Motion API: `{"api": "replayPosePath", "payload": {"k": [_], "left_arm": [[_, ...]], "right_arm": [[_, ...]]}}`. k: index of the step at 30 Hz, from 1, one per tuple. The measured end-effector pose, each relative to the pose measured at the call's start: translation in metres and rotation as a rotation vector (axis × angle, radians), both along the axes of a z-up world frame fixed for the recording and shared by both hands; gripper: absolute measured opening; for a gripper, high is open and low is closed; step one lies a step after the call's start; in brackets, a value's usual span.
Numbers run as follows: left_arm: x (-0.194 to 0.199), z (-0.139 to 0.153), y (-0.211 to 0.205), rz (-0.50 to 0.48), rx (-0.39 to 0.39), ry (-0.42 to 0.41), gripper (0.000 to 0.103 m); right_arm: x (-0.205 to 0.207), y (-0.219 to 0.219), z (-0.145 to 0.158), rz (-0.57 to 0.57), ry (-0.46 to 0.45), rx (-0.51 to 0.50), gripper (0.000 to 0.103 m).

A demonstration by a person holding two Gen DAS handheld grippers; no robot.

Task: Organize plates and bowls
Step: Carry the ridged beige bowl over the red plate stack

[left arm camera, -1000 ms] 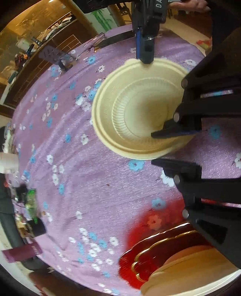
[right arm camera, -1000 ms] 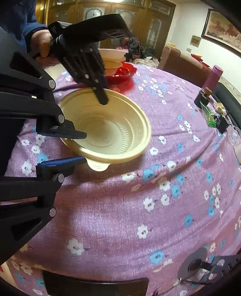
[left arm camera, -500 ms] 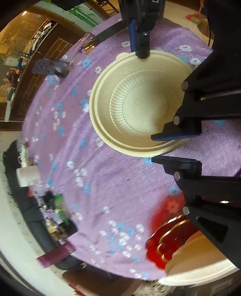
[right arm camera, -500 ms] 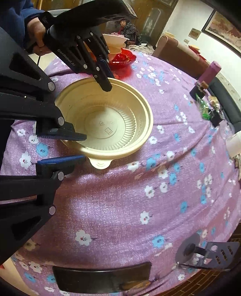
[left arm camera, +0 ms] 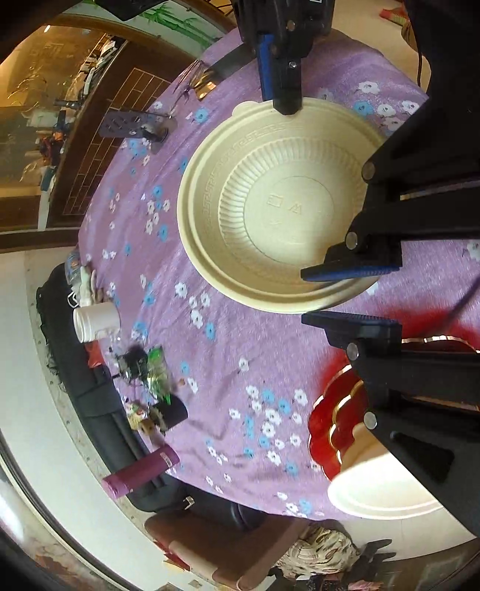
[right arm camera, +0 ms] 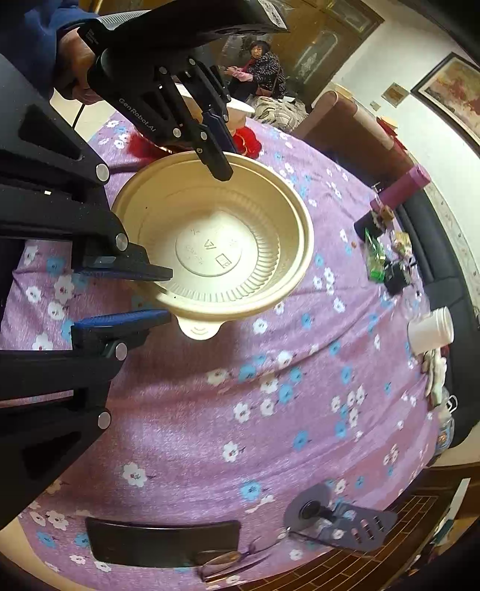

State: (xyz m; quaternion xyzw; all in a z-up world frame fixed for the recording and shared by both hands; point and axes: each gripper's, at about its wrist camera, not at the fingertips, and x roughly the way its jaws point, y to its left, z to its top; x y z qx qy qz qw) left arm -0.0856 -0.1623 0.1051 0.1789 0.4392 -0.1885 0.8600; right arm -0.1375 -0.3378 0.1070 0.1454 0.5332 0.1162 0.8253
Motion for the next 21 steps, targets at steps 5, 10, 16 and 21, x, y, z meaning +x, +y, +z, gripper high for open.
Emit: {"api": "replayPosePath", "payload": {"k": [5, 10, 16, 21], "left_arm": [[-0.001, 0.010, 0.011, 0.014, -0.003, -0.021, 0.016], [0.000, 0.023, 0.021, 0.027, -0.028, -0.047, 0.016], [0.001, 0.035, 0.034, 0.040, -0.061, -0.062, 0.016], [-0.001, 0.042, 0.041, 0.042, -0.071, -0.078, 0.016]], "right_arm": [[0.001, 0.011, 0.009, 0.017, -0.020, 0.000, 0.017], [0.003, 0.019, 0.020, 0.022, -0.043, 0.010, 0.017], [0.005, 0.026, 0.034, 0.023, -0.061, 0.036, 0.018], [0.005, 0.031, 0.041, 0.022, -0.069, 0.049, 0.018]]}}
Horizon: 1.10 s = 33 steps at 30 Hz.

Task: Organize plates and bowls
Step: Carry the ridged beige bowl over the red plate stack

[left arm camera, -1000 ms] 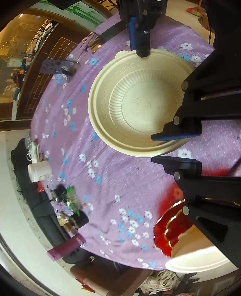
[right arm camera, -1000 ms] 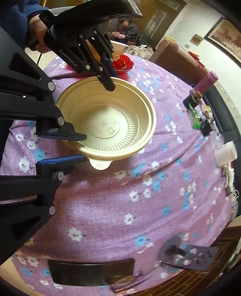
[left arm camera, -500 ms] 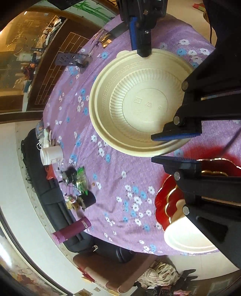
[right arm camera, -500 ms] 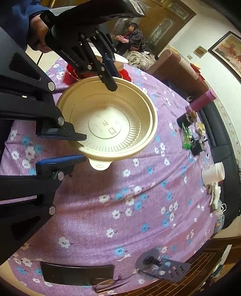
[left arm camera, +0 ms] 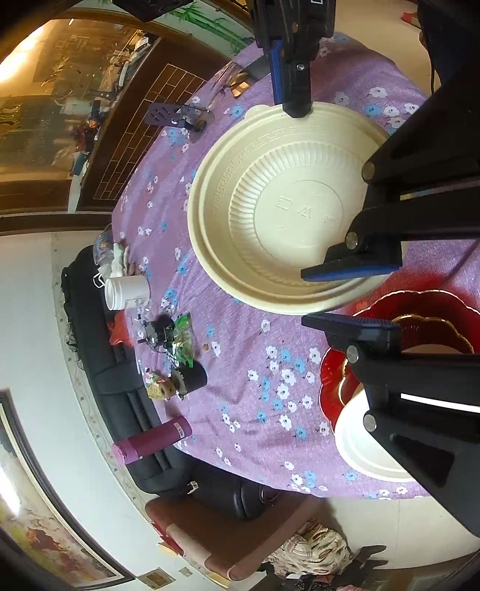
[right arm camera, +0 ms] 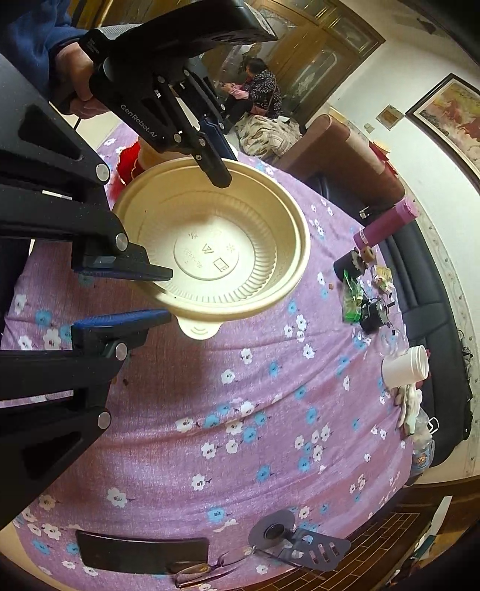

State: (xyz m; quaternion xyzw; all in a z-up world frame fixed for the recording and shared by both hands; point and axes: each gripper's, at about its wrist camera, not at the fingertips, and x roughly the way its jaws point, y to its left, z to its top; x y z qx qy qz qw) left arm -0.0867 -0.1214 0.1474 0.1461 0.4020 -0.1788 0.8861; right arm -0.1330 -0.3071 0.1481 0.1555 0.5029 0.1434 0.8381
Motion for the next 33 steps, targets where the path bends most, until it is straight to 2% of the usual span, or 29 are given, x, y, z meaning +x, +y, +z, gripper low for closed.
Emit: {"api": "replayPosePath", "payload": {"k": [7, 15, 21, 33], "left_arm": [[-0.001, 0.014, 0.017, 0.022, -0.012, -0.022, 0.016], [-0.004, 0.024, 0.050, 0.092, -0.029, -0.044, 0.016], [-0.006, 0.027, 0.087, 0.168, -0.051, -0.037, 0.016], [-0.015, 0.026, 0.160, 0.329, -0.040, -0.024, 0.019]], "right_arm": [[0.001, 0.012, 0.014, 0.014, -0.022, 0.020, 0.018], [0.008, 0.040, 0.025, 0.071, -0.037, 0.042, 0.018], [0.018, 0.070, 0.024, 0.134, -0.019, 0.060, 0.018], [0.042, 0.142, 0.017, 0.282, 0.050, 0.136, 0.018]]}}
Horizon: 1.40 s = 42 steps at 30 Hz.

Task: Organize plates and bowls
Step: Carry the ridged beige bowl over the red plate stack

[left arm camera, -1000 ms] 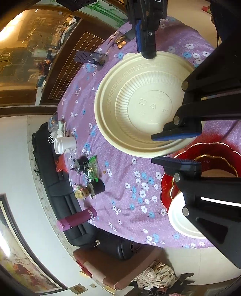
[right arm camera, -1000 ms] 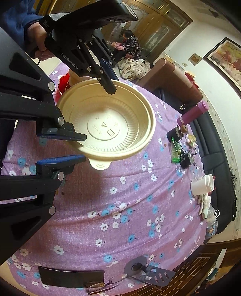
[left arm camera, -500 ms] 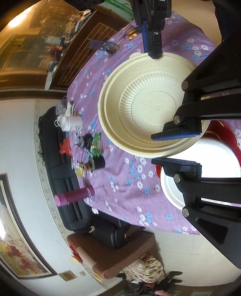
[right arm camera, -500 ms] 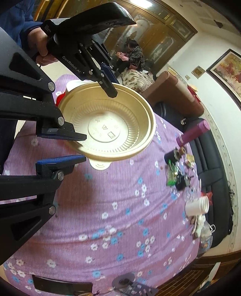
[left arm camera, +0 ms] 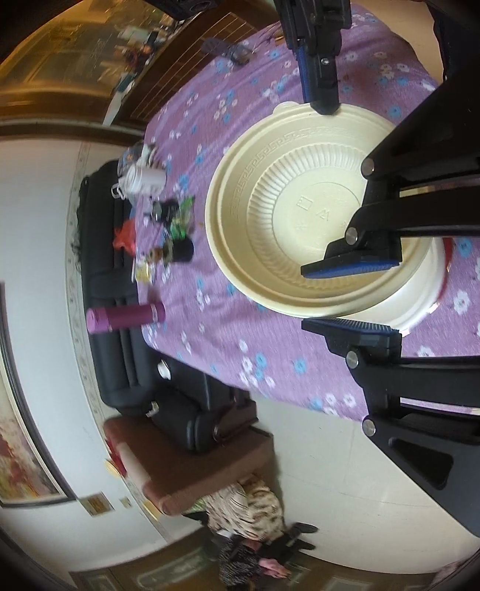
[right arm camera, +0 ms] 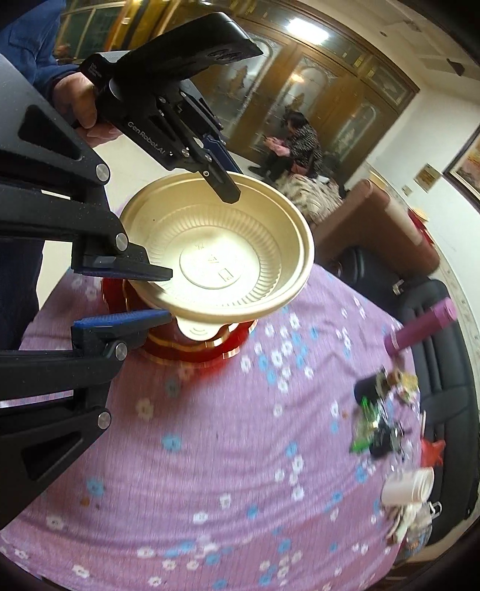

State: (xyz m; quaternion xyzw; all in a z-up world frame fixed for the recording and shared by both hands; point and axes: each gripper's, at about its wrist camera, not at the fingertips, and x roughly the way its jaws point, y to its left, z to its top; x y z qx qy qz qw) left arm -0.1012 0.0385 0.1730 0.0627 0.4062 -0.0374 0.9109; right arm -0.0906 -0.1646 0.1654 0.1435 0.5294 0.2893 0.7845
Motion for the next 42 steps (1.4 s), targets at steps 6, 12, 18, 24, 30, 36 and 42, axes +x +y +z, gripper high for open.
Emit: {"api": "replayPosePath", "payload": {"k": [6, 12, 18, 24, 30, 36, 42], "left_arm": [[-0.006, -0.007, 0.026, 0.058, -0.002, 0.018, 0.019], [-0.008, -0.025, 0.036, 0.075, -0.006, 0.059, 0.019], [-0.003, -0.042, 0.031, 0.055, -0.008, 0.102, 0.019], [0.002, -0.047, 0.028, 0.043, -0.004, 0.107, 0.019], [0.007, -0.052, 0.028, 0.042, -0.002, 0.116, 0.019], [0.008, -0.058, 0.029, 0.040, -0.001, 0.132, 0.019], [0.011, -0.064, 0.030, 0.040, 0.002, 0.145, 0.019]], "right_arm": [[0.003, 0.028, -0.006, 0.060, 0.021, 0.014, 0.018], [0.007, 0.045, -0.021, 0.087, 0.071, 0.015, 0.018], [0.011, 0.042, -0.039, 0.059, 0.103, -0.004, 0.018], [0.014, 0.039, -0.051, 0.029, 0.128, -0.002, 0.018], [0.019, 0.040, -0.057, 0.015, 0.134, -0.017, 0.018], [0.023, 0.041, -0.064, 0.011, 0.147, -0.018, 0.018], [0.026, 0.044, -0.074, 0.013, 0.165, -0.030, 0.018]]}}
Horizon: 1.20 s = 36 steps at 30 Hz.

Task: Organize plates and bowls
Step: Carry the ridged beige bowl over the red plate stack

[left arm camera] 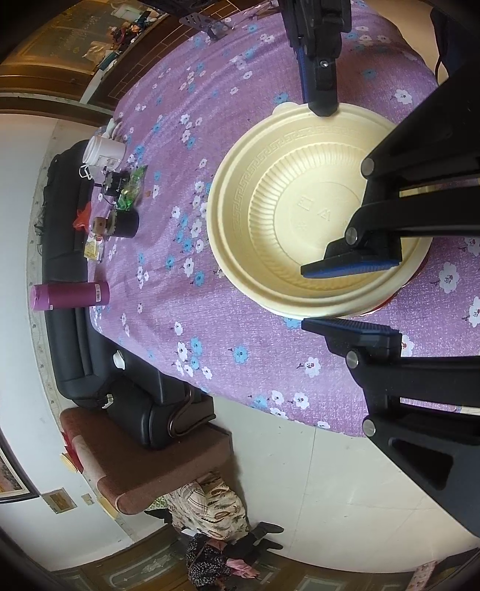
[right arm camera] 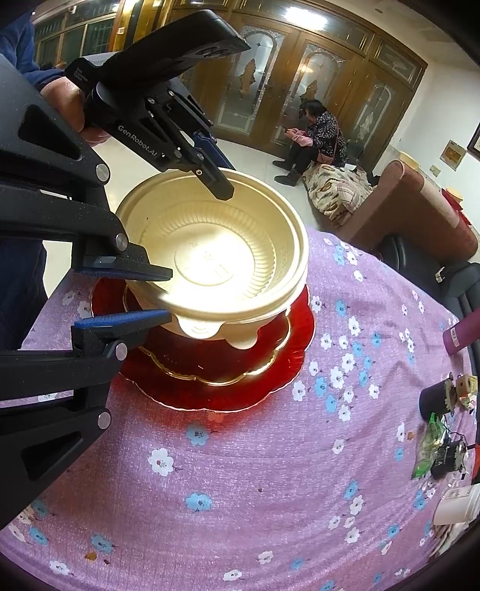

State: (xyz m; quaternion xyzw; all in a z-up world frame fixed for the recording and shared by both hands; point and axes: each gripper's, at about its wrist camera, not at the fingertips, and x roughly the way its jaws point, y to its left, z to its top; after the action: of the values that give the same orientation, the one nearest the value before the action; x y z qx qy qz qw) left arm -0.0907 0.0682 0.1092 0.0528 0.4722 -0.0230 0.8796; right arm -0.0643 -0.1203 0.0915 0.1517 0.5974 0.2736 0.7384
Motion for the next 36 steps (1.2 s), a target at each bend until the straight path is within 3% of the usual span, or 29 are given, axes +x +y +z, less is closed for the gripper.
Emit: {"api": "replayPosePath", "payload": {"k": [36], "left_arm": [[0.0076, -0.0051, -0.0064, -0.040, 0.059, -0.033, 0.022]], "right_arm": [[-0.0005, 0.0039, 0.0009, -0.012, -0.010, -0.038, 0.018]]}}
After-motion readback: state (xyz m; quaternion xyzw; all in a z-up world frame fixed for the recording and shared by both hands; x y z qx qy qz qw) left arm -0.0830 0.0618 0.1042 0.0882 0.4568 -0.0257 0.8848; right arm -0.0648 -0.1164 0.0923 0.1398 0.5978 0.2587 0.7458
